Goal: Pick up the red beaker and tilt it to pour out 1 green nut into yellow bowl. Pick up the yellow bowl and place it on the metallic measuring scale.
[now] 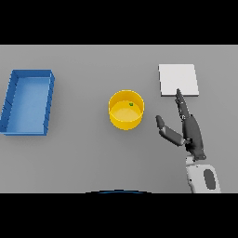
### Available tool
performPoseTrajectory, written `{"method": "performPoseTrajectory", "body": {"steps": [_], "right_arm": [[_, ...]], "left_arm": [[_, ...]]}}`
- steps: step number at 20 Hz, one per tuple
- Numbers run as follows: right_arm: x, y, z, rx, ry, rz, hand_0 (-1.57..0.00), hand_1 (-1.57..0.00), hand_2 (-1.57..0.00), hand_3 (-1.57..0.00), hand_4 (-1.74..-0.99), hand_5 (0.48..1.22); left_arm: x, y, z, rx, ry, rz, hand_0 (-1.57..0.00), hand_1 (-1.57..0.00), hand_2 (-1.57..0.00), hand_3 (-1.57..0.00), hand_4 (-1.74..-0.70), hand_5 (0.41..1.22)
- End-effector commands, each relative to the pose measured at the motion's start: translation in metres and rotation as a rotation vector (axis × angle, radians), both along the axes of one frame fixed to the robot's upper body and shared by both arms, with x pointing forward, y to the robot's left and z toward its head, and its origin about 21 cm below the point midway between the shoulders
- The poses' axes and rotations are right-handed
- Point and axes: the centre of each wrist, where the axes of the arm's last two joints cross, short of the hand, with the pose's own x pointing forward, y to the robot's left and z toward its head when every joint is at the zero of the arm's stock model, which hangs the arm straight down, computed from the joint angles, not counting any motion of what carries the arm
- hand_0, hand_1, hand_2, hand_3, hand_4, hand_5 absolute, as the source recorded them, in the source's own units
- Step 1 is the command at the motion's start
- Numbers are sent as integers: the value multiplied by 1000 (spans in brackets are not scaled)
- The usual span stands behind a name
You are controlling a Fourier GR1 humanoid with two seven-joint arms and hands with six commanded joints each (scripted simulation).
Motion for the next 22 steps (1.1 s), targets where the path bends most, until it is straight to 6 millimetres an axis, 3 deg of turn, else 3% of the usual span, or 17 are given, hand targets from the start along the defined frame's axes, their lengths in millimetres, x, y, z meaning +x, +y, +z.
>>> {"method": "performPoseTrajectory", "body": {"steps": [1,4,7,9,14,19,22], "right_arm": [[-2,3,-1,14,-5,14,1,1,1,1,-1141,657],[-5,-1,-3,-2,-2,16,1,1,1,1,-1165,672],[-3,1,-5,-22,-3,17,1,1,1,1,-1188,696],[-3,0,-2,-31,-13,17,1,1,1,1,-1192,704],[-1,-1,-7,-35,2,16,1,1,1,1,-1205,704],[0,3,-8,-33,-4,14,1,1,1,1,-1186,687],[1,2,-6,-24,8,15,1,1,1,1,-1169,680]], "left_arm": [[-1,6,-8,-46,-1,34,-1571,-1571,-1571,-1541,-1740,1221],[-7,28,-36,-231,19,196,-1571,-1571,-1571,-1556,-1741,1221],[-15,45,-68,-335,38,266,-1571,-1571,-1571,-1462,-1741,1221],[-20,50,-96,-411,50,295,-1571,-1571,-1571,-1396,-1741,1221],[-39,60,-138,-513,47,346,-1571,-1571,-1571,-1376,-1741,1221],[-73,47,-174,-563,88,385,-1571,-1571,-1571,-1383,-1741,1221],[-94,39,-179,-599,143,391,-1571,-1571,-1571,-1374,-1740,1008]]}}
